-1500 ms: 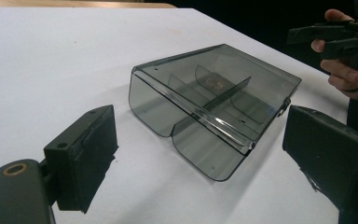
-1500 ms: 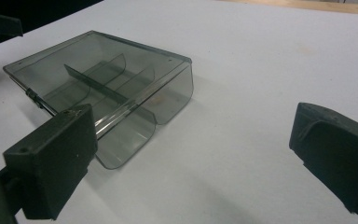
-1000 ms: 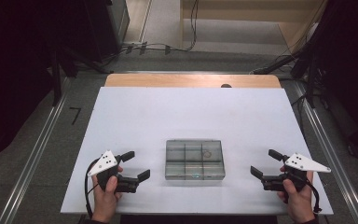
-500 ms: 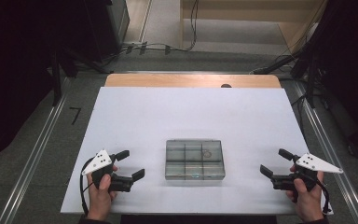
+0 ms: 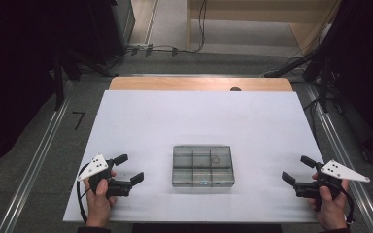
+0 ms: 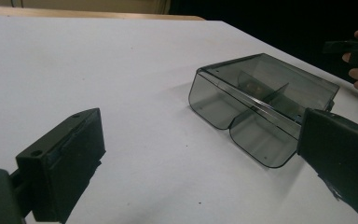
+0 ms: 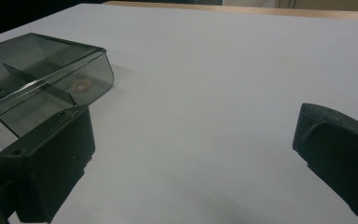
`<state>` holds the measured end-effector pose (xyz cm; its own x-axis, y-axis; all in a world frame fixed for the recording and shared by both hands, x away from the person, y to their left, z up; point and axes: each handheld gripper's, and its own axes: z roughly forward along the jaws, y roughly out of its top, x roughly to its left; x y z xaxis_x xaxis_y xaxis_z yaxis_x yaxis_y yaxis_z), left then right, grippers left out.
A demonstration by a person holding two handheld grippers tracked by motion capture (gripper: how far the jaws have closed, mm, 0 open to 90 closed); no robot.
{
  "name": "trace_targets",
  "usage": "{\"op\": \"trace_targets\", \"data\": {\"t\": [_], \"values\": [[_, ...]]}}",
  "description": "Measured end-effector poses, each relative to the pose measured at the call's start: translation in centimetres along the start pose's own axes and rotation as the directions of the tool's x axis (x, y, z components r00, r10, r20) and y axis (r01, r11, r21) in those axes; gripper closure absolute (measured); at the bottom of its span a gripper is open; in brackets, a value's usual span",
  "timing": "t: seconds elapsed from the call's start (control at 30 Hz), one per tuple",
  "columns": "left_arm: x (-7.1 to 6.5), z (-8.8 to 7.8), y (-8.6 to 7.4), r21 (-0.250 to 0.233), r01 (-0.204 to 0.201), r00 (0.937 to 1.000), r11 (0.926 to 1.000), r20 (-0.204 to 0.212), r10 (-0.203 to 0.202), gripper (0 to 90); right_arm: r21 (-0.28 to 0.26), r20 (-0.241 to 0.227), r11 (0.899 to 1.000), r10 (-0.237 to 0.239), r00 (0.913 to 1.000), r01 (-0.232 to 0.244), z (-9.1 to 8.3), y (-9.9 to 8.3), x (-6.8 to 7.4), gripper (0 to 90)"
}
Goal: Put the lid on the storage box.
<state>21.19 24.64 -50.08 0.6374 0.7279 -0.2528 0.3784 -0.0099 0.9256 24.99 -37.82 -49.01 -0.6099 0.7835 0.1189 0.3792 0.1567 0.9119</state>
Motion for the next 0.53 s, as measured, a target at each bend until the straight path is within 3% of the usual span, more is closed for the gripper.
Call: {"op": "trace_targets", "data": {"t": [0.1,0.27,0.53], "values": [[0.4,-0.5,0.0,0.001,-0.012,0.9996,0.9999,-0.025,0.012,0.3,-0.01,0.004,1.0,0.012,0.9999,-0.012,-0.3,-0.2,-0.5,0.0],[1.2,-1.6,-0.3,-0.034,0.012,0.9989,0.9993,-0.045,-0.013,0.3,-0.019,-0.003,0.999,0.029,0.9996,-0.029,-0.3,-0.5,-0.8,0.0],[1.1,-1.2,-0.5,-0.017,0.005,0.9991,0.9998,-0.042,-0.006,0.3,-0.011,-0.005,1.0,0.023,0.9997,-0.023,-0.1,-0.6,-0.7,0.0]]}}
